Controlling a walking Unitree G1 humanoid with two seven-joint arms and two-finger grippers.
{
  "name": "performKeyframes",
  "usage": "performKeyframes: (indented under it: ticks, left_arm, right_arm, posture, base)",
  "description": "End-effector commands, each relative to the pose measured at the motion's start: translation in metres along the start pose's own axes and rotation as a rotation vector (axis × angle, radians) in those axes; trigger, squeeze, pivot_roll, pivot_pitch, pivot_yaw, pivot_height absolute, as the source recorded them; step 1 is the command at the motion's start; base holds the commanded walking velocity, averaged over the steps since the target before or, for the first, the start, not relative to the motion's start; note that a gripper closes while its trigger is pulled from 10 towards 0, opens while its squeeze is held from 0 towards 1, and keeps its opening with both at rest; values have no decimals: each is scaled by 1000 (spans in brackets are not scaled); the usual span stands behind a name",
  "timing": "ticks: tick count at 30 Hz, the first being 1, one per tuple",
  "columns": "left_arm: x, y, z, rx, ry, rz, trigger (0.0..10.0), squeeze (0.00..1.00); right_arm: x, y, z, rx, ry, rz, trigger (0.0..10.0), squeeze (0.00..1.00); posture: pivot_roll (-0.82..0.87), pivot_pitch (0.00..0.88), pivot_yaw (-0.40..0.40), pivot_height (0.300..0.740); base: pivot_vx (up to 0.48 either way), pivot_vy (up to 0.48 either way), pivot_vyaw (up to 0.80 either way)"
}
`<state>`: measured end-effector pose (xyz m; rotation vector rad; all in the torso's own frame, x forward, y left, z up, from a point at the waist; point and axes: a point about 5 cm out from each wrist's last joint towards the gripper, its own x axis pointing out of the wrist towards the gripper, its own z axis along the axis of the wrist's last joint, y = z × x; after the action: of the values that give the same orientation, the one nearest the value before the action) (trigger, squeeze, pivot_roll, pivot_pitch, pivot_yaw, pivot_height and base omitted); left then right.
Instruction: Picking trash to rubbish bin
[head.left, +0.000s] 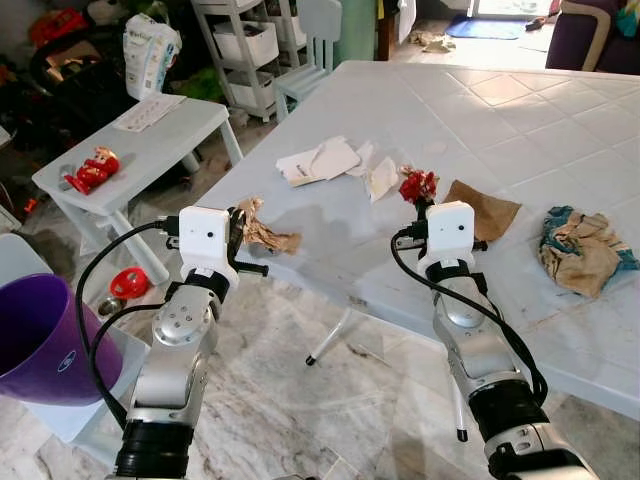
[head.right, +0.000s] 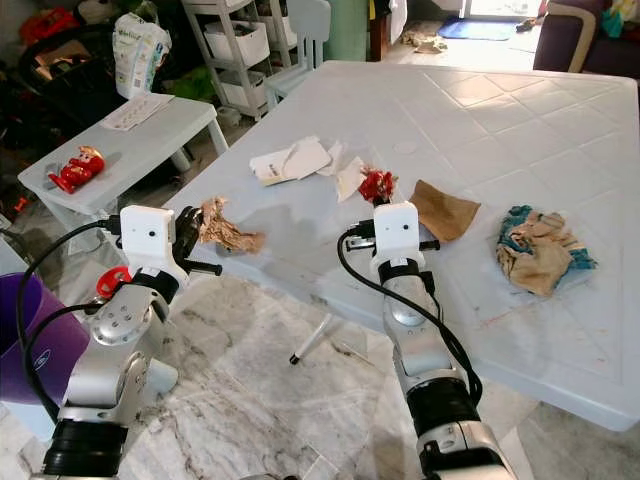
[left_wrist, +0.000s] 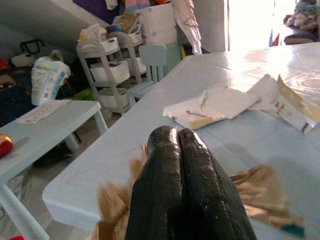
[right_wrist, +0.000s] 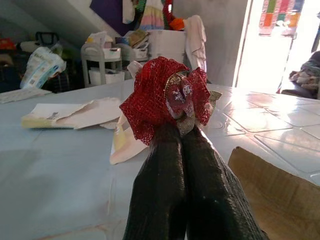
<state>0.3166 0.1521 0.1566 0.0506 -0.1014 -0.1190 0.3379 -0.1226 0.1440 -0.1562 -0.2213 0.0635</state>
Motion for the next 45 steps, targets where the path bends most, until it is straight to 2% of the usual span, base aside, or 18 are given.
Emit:
performKeyframes:
  ticks: [1,3,21,45]
  left_arm:
    - [2,9,0,5,-3,41,10000,0]
    - [2,13,-5,17,17,72,10000,0]
    - [6,18,-6,57,19,100,10000,0]
    - [7,22,-11,38,47,121,10000,0]
  right_arm:
    - [0,7,7,12,-11,33,10000,0]
    - [1,7,11,33,-27,33,10000,0]
    - [5,19,25,58,-35,86,10000,0]
    - [5,26,30,81,-41,132,10000,0]
  posture:
    - [-57,0,142,740]
    - [-66,0,142,740]
    - [-52,0,153,740]
    - [-61,0,152,740]
  base:
    - [0,0,0]
    - [0,0,347]
    - [0,0,794]
    - [0,0,800]
